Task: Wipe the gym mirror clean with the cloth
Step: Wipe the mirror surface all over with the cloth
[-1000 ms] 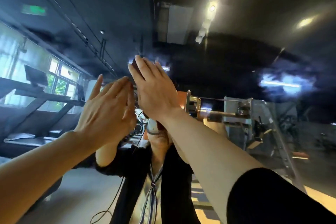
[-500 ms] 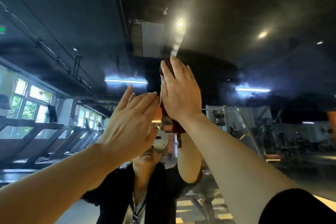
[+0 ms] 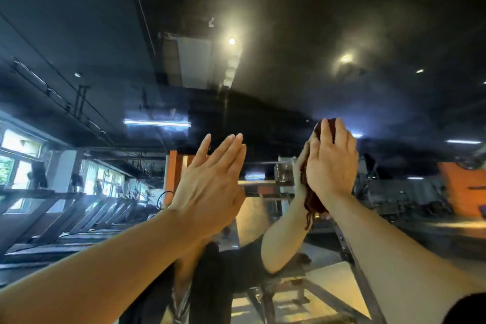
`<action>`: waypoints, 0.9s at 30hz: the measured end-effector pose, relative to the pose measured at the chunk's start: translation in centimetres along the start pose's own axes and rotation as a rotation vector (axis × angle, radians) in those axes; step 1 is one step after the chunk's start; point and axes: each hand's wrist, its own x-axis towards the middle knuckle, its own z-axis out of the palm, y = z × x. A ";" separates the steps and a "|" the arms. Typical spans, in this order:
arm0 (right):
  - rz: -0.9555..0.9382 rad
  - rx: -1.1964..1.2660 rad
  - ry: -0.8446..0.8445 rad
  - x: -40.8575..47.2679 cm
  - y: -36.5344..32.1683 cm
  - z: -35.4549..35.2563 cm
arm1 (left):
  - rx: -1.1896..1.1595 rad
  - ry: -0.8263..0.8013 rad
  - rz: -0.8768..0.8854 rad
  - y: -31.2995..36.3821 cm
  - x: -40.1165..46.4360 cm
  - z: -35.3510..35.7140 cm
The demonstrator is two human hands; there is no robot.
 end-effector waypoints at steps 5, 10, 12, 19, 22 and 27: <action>-0.221 0.256 -0.030 -1.9 -8.3 0.7 | 0.057 0.022 0.024 0.1 0.0 -0.3; -0.599 0.328 -0.046 -0.9 -7.8 1.4 | 0.088 0.049 0.012 0.4 -0.4 -0.4; -0.469 0.284 -0.017 0.4 -4.1 1.2 | 0.094 0.013 -0.013 0.5 -0.5 -0.3; 0.068 0.243 0.005 1.2 3.7 0.6 | 0.066 -0.073 -0.105 1.6 -0.3 0.0; -0.019 0.371 -0.011 -1.8 -2.2 0.6 | 0.032 -0.069 -0.122 1.9 -0.6 -0.3; -0.739 0.283 -0.147 -7.6 -6.9 0.2 | 0.028 -0.052 -0.144 1.3 -5.4 -2.0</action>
